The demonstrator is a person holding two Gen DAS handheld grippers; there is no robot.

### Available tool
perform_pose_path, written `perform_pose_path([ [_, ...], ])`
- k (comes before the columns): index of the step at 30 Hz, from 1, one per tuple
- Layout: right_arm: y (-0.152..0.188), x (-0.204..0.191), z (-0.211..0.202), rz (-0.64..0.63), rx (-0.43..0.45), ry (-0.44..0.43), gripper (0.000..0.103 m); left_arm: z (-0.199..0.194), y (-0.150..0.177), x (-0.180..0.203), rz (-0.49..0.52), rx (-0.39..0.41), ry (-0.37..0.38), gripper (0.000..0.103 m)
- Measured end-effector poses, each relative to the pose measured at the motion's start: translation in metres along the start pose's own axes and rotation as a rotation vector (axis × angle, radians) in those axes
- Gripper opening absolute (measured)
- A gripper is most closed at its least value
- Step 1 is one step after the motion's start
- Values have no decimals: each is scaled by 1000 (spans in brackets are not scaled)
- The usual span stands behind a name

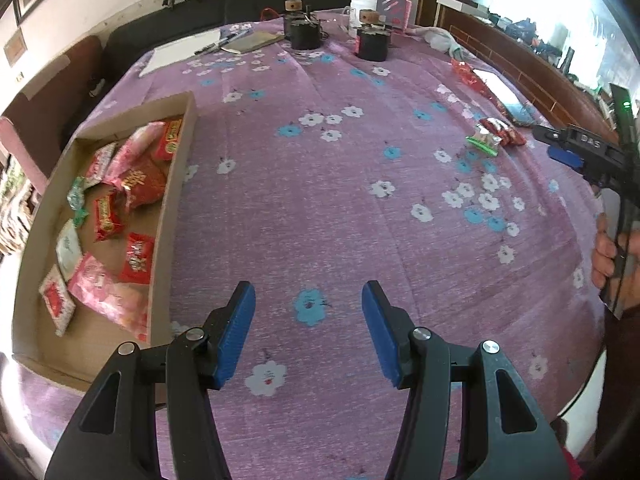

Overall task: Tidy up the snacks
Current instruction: 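Move both open tools back toward the remaining snacks on the table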

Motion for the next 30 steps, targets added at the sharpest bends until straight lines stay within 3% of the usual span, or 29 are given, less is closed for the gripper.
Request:
perform_pose_path([
  [4, -5, 1, 6, 32, -10, -28, 59, 1, -2, 1, -48, 0, 61, 54],
  [9, 1, -24, 24, 69, -93, -197, 61, 4, -3, 1, -110, -3, 144, 54],
  [15, 7, -63, 66, 8, -159, -202, 61, -3, -4, 4, -136, 5, 193, 54],
  [17, 9, -80, 69, -10, -174, -258, 61, -5, -4, 2, -142, 10, 189, 54],
  [20, 16, -108, 61, -46, -221, -434, 61, -6, -4, -3, -156, 12, 180, 54],
  [22, 11, -108, 47, -44, -192, -479, 59, -6, -4, -5, -160, 11, 179, 54],
  [24, 0, -92, 32, -42, -113, -412, 59, -6, -4, -6, -160, 14, 184, 54],
  [27, -18, -51, 17, -29, -8, -201, 60, -4, -4, -6, -168, 16, 207, 54],
  [30, -22, -13, 12, -22, 38, -14, 61, 0, -4, -3, -187, 15, 234, 54],
])
Point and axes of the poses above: each gripper's, at about its wrist camera, not at the fingertips, and z roughly the way its jaws point, x to its right, y to its underside, the point moved 1 cm from there along z, roughly the way its jaws point, and after that the axes turned 13 degrees about x, right-handed, at the moved point
